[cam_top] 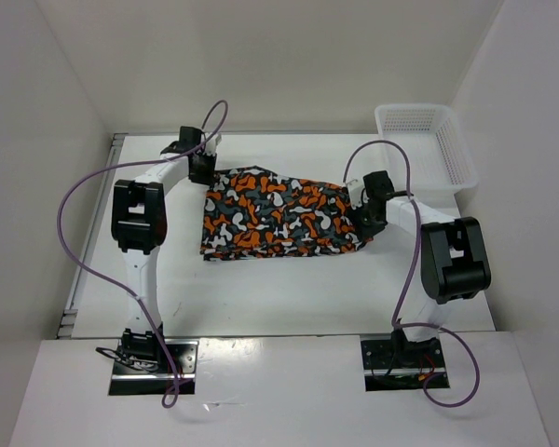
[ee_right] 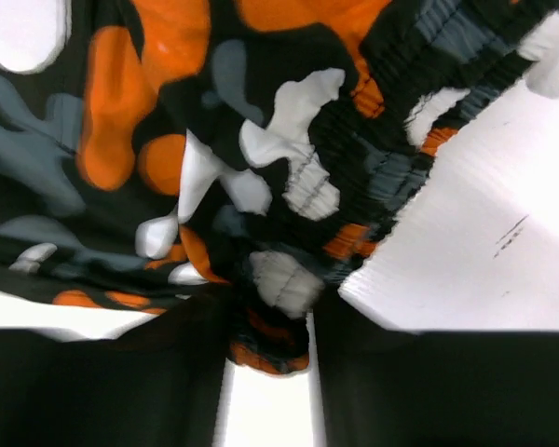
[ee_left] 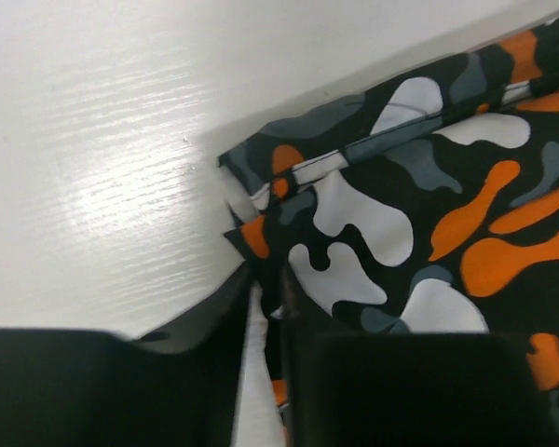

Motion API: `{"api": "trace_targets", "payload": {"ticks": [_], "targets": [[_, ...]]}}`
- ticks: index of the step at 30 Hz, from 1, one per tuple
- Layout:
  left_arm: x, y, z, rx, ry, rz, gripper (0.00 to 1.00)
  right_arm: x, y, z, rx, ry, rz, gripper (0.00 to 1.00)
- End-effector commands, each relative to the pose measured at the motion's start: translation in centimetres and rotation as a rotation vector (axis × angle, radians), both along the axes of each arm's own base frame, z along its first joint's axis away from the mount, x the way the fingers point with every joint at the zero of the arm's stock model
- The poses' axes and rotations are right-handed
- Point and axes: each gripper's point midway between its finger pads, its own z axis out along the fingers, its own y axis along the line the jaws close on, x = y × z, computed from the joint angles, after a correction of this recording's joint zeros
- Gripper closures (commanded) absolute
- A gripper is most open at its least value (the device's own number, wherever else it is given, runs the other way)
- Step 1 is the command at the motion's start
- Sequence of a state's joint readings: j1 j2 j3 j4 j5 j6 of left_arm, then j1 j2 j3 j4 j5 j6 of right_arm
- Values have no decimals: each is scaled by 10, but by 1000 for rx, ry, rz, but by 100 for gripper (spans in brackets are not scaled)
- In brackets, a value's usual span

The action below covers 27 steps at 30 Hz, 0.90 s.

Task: Fold and stack the shorts
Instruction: Fold the shorts

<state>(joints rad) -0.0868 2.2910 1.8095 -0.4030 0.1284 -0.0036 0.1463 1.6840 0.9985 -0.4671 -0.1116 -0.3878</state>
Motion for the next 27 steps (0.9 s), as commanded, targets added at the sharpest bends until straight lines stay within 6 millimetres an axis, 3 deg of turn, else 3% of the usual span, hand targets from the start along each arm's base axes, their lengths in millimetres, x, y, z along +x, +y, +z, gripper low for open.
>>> {"api": "trace_targets", "payload": {"ticks": [1,4,7,12,15,18,20,22,23,27], "targets": [[-6,-1,-4,-5,14,-8,80,4,5,-6,-48,-31,46,69],[2,4,4,17,-24,10,95,0,7,-9,-49,-23,56,86],[6,9,12,41,-46,30,100,1,3,-8,-81,-31,79,97],[23,19,49,54,-143,61,100,6,-6,-6,-134,-64,101,98],[34,28,81,40,-198,74,100,12,-5,-2,-131,-82,99,95],[39,20,112,6,-246,48,100,14,-5,-1,-153,-96,109,95],[37,11,116,-8,-239,25,99,15,-6,-1,-161,-96,105,90],[35,9,114,-17,-230,17,89,15,-6,-1,-161,-96,105,79],[34,3,114,-18,-229,6,89,15,-6,-1,-161,-96,105,77],[39,6,83,1,-189,20,94,20,-1,5,-158,-115,112,77]]}}
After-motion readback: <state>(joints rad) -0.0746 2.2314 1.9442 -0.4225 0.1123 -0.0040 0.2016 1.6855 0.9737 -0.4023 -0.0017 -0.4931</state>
